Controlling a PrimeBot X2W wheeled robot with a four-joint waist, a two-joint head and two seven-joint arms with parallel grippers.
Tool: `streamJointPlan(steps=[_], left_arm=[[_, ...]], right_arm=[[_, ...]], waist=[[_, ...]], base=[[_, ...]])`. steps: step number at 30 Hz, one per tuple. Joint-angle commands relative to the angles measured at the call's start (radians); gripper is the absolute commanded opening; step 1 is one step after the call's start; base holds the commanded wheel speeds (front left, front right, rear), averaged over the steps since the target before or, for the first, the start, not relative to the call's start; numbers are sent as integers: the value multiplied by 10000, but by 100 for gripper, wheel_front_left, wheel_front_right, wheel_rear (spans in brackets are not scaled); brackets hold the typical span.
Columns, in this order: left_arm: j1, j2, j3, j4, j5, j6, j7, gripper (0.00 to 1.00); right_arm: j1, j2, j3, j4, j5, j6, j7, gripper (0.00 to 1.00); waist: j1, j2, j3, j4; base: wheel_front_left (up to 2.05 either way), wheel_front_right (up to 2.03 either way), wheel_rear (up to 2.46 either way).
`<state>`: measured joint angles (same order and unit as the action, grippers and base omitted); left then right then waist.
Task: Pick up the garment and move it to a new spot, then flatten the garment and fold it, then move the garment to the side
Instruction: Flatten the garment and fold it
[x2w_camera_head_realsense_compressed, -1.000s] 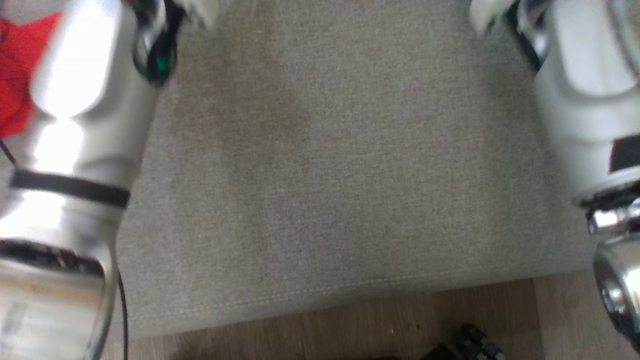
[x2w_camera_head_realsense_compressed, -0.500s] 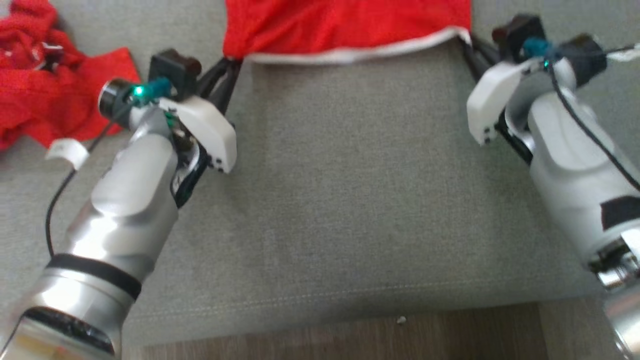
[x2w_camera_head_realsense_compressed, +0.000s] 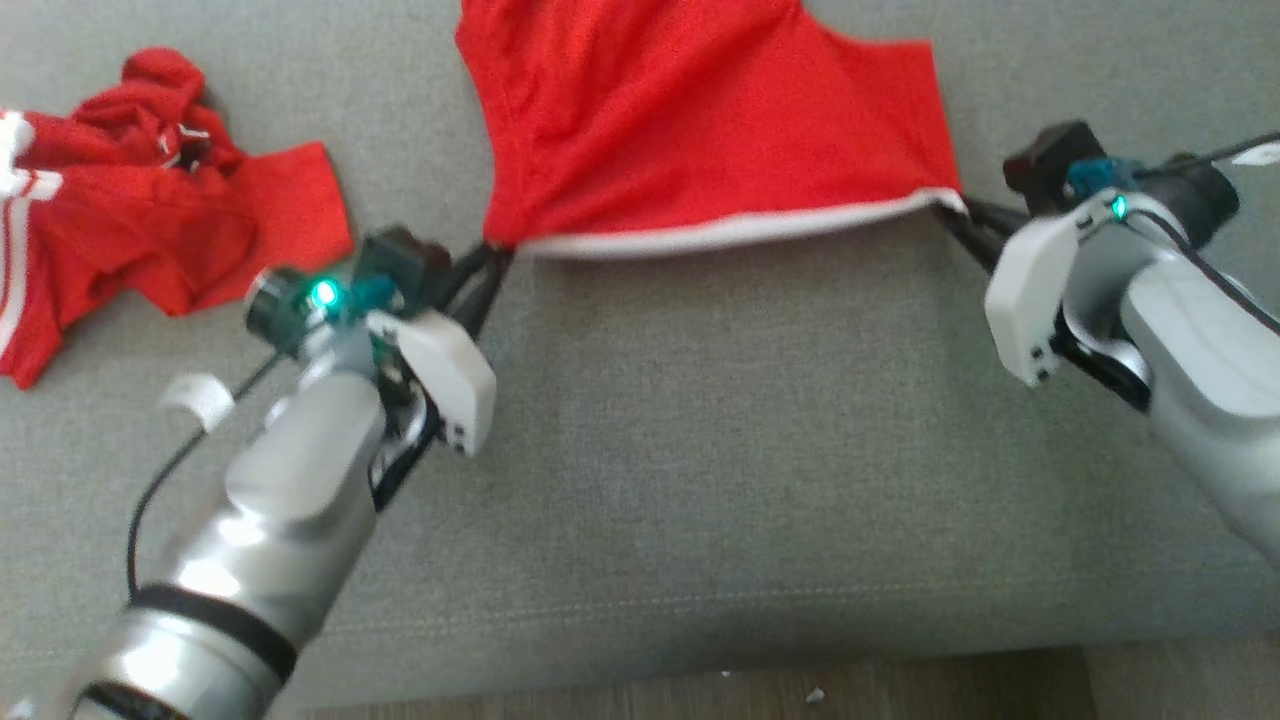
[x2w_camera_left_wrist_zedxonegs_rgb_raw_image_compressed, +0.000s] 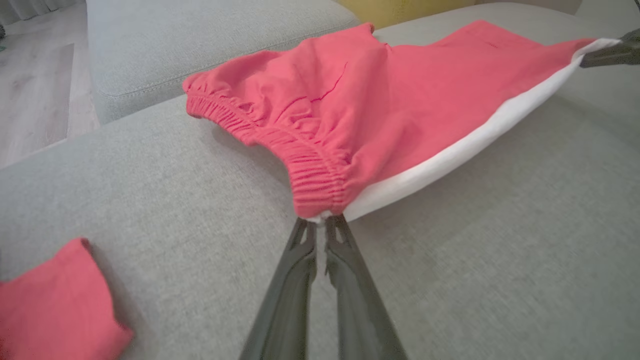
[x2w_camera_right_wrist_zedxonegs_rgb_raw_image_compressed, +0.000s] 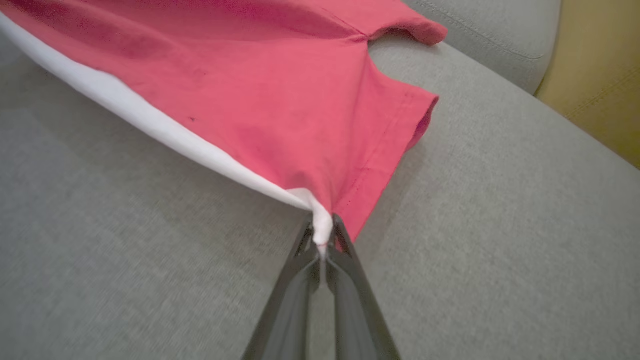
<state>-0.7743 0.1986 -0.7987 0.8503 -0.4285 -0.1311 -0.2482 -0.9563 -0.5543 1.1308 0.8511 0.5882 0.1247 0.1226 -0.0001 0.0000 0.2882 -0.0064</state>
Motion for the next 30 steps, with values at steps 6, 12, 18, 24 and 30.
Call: streamJointPlan(steps=[6,12,18,24,30], left_arm=[[704,635,-369,-618,-513,4,-21,0],[1487,1099,-1058,-1590,-1138,4,429,0],[2224,1600,-1542,-2778,-1626,4,972,0],[2939,2073,-1683,-4086,-2006,70,1673,0],[2915,2539,-1359,-5443,-2264,459,2099,0]], right_arm=[[413,-1682,1178,-2332,1627,60,907,0],[835,-3045,1457,-4247,2345,60,2006,0],[1562,-4130,1489,-5770,2698,60,3209,0],[2272,-5070,1492,-7132,2840,60,3989,0],[1470,-5408,1405,-7629,2941,60,3817,0]], waist=[[1,0,-677,0],[1,0,-1048,77],[1,0,-1467,93],[1,0,-1706,26],[1,0,-1254,18]], base=[[0,0,0],[0,0,0],[0,0,0],[0,0,0],[0,0,0]])
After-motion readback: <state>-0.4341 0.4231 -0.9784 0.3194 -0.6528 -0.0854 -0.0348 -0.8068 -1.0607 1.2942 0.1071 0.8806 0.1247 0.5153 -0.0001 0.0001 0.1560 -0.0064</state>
